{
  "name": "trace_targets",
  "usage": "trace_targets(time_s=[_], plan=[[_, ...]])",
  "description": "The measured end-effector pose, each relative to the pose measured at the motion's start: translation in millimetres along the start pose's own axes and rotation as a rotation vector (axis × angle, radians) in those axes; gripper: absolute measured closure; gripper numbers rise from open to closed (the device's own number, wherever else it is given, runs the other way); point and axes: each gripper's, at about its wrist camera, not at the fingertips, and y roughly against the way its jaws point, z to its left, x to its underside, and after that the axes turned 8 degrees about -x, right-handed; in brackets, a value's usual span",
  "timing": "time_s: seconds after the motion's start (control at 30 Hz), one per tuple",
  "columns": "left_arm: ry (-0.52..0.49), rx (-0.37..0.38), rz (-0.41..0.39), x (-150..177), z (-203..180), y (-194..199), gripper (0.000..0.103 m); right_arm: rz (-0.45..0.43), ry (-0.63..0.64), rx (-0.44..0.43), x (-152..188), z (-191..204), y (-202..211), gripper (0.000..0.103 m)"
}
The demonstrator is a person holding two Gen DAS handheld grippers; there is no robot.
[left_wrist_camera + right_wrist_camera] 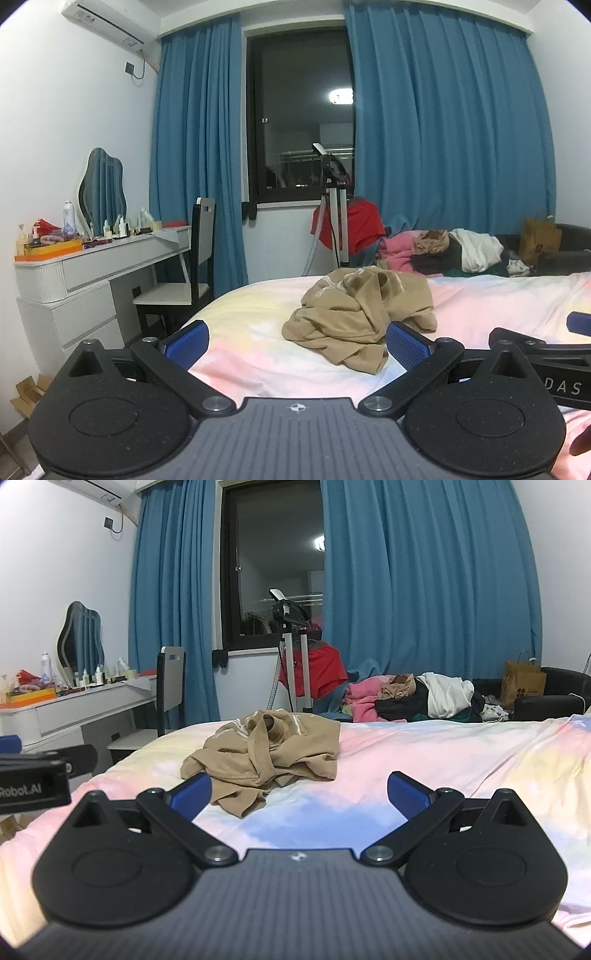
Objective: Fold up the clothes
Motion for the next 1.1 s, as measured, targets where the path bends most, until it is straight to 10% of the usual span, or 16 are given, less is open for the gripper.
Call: trace_targets(time_s=[1.1], plan=[[0.027, 0.006, 0.022, -0.4, 13.1, 2.2, 0.000, -0.012, -0.002, -0.014, -2.1, 2.1, 1.0, 0.000]])
